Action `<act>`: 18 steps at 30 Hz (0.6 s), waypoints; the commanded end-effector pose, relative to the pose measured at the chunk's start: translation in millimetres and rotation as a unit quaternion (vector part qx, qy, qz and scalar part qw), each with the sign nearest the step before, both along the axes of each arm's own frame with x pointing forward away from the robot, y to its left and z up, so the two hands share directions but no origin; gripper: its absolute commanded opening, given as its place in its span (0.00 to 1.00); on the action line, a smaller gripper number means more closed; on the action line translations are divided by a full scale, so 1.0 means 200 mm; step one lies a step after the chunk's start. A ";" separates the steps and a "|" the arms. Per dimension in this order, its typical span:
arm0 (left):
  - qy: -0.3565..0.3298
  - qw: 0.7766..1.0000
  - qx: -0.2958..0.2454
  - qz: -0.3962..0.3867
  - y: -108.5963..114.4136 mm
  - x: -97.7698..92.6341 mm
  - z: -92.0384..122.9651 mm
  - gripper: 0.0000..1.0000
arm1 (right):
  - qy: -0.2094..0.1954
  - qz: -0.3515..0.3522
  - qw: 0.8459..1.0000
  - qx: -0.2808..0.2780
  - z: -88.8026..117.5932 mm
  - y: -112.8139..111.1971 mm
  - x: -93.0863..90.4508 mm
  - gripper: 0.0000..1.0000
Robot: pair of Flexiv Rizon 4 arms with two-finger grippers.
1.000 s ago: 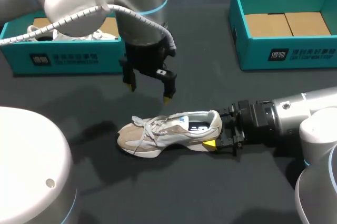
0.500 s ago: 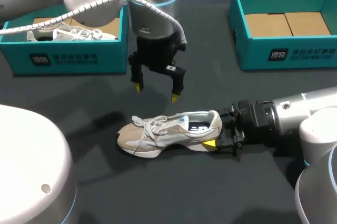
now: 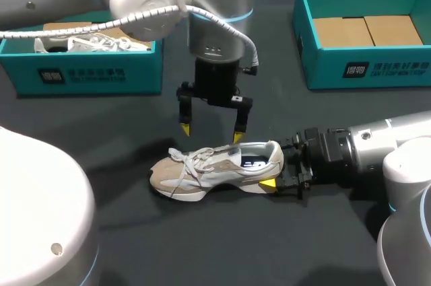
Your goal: Take the shoe out of the shoebox, open the shoe tongue, remove and reinsert the insole, then place the shoe into the shoebox
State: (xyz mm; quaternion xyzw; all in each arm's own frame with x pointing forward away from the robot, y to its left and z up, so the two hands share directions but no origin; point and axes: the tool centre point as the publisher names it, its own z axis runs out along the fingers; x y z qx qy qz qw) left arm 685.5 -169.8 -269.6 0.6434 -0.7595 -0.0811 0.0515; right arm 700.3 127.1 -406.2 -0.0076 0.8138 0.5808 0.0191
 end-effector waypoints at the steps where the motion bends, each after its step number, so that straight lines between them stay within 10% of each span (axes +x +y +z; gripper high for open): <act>1: 0.022 0.999 0.032 0.015 -0.10 0.01 -0.05 1.00 | -0.001 0.000 1.000 -0.001 0.00 0.00 0.00 0.00; 18: 0.028 0.990 0.114 0.077 -0.20 -0.07 -0.17 1.00 | -0.001 0.000 1.000 -0.001 0.00 0.00 0.00 0.00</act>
